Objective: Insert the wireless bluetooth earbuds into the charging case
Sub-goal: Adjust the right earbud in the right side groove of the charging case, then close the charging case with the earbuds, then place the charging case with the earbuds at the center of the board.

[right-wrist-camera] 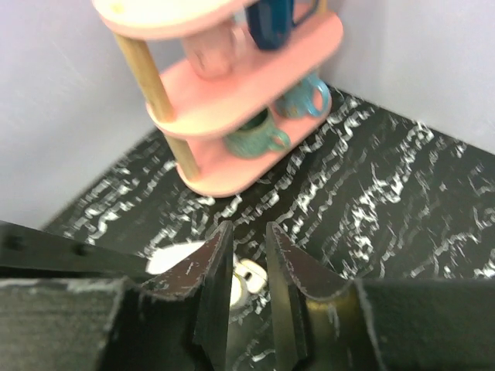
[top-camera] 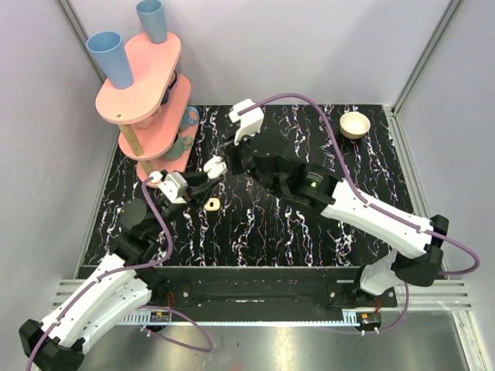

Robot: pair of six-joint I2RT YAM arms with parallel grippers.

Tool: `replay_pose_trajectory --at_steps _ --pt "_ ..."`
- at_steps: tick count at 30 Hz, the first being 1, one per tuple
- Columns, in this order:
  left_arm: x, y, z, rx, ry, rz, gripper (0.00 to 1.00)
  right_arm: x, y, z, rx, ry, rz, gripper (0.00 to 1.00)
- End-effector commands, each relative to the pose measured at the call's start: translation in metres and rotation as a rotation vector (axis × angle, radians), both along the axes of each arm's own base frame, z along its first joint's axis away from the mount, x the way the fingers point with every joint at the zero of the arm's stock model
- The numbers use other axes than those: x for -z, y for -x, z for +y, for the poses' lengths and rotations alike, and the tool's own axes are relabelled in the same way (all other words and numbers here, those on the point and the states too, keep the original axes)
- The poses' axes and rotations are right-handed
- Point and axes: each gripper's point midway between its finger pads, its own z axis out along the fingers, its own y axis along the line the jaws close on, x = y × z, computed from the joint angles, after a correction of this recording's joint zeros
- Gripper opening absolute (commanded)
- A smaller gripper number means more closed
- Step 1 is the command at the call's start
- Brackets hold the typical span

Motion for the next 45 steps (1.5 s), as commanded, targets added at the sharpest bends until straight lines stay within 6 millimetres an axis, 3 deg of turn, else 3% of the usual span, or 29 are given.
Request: replay_pose_trajectory --at_steps 1,6,16,29,32,34,38,39,42,43,45 --pt "-0.016 0.015 -0.018 0.127 -0.024 -0.097 0.0 -0.041 0.009 0.007 -0.064 -0.155 -0.048 0.32" --pt "-0.009 0.022 -0.03 0.201 -0.078 -0.11 0.0 -0.036 0.009 0.013 -0.108 -0.147 -0.026 0.33" --pt "-0.027 0.045 -0.038 0.296 -0.062 -0.236 0.0 0.009 -0.004 0.017 -0.112 -0.065 0.085 0.33" --pt "-0.024 0.018 -0.037 0.197 -0.06 -0.186 0.0 0.041 0.016 0.006 -0.149 -0.022 0.199 0.31" --pt "-0.021 0.011 -0.039 0.184 -0.054 -0.139 0.0 0.036 0.008 -0.008 -0.074 -0.016 0.16 0.34" --pt "-0.01 0.002 -0.044 0.181 -0.061 -0.064 0.0 0.026 -0.009 -0.03 0.053 -0.003 0.089 0.37" --pt "0.027 -0.009 -0.061 0.223 -0.05 0.148 0.0 0.026 -0.053 -0.086 0.312 0.003 0.057 0.42" --pt "0.036 -0.011 -0.064 0.232 -0.04 0.193 0.0 0.026 -0.068 -0.109 0.357 -0.023 0.074 0.43" --pt "0.069 -0.023 -0.079 0.248 0.009 0.384 0.0 0.04 -0.08 -0.142 0.415 -0.08 0.132 0.45" --pt "0.09 -0.028 -0.086 0.258 -0.006 0.463 0.0 0.055 -0.079 -0.146 0.422 -0.066 0.158 0.45" --pt "0.097 -0.029 -0.097 0.304 0.044 0.535 0.0 0.06 -0.075 -0.155 0.426 -0.073 0.172 0.45"
